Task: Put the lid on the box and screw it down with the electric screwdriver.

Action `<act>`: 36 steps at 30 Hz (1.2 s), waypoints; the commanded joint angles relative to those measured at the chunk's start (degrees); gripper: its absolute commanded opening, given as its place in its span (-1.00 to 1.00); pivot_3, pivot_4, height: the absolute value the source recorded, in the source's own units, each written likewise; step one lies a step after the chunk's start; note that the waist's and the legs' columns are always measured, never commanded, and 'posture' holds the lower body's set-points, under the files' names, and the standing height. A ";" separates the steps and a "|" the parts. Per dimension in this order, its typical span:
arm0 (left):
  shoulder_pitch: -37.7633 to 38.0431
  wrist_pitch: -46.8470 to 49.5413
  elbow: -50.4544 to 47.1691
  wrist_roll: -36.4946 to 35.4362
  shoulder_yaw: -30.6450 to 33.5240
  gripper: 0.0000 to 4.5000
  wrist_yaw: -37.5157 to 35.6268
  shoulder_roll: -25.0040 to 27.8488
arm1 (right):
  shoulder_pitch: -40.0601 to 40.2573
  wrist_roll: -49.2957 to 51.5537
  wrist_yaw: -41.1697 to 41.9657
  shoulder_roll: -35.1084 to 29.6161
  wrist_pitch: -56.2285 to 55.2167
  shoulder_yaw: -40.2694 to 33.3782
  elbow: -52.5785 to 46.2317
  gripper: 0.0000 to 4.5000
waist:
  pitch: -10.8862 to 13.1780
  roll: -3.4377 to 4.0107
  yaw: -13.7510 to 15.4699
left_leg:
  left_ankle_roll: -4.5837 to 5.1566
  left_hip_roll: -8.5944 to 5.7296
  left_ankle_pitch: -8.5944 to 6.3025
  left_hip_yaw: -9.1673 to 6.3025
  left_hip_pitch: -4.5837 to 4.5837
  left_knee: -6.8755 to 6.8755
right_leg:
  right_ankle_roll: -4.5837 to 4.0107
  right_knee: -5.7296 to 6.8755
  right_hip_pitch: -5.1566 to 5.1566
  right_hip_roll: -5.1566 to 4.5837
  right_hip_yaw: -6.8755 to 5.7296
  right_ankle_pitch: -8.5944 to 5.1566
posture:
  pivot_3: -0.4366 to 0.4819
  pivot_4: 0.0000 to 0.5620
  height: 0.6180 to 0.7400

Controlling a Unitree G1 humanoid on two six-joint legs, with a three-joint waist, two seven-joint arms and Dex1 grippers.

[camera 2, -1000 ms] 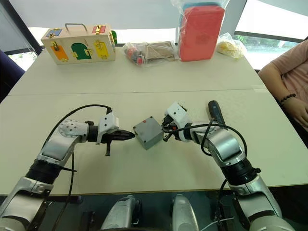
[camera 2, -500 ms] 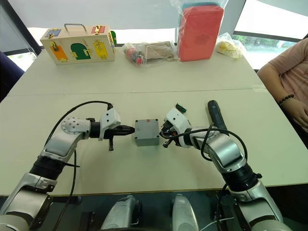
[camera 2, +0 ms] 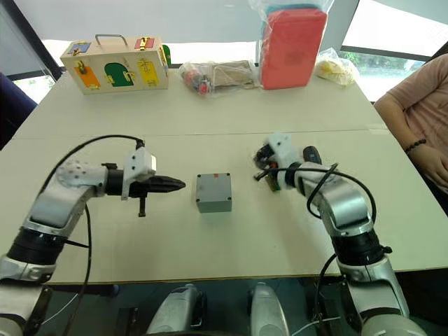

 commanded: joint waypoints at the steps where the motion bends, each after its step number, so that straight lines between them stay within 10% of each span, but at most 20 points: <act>1: -2.46 2.10 -3.26 -2.38 1.83 -1.00 1.09 -0.03 | -2.21 -2.86 -1.58 1.61 -6.97 -0.92 7.19 -0.44 | 0.00 0.00 -0.14 | 0.00 0.00 0.00 0.01 0.00 0.00 | 0.00 0.00 0.00 0.01 0.00 0.00 | -0.05 -0.47 0.83; 9: -7.10 4.27 -3.52 -3.66 1.65 -1.00 4.51 -2.63 | -5.89 -4.06 -1.47 4.86 -12.75 -1.92 18.64 0.96 | 0.01 0.02 -0.28 | 0.00 -0.01 0.00 0.01 0.00 0.00 | 0.00 0.02 -0.02 0.03 0.01 0.00 | -0.05 -0.47 0.83; 24: -7.53 3.56 -3.33 -2.80 0.41 -1.00 5.89 -3.99 | -6.97 -3.72 -0.15 6.73 -13.99 -3.59 24.45 0.96 | 0.01 0.02 -0.30 | -0.01 -0.01 0.01 0.01 0.00 0.00 | 0.00 0.07 -0.02 0.03 0.03 0.00 | -0.05 -0.47 0.83; 36: -7.20 3.63 -4.11 -2.82 0.19 -1.00 6.37 -4.19 | -6.99 -3.60 -0.04 6.98 -14.69 -4.03 24.65 -0.92 | 0.01 0.02 -0.30 | -0.01 -0.01 0.01 0.01 0.00 0.00 | 0.00 0.08 -0.03 0.03 0.03 0.00 | -0.05 -0.47 0.83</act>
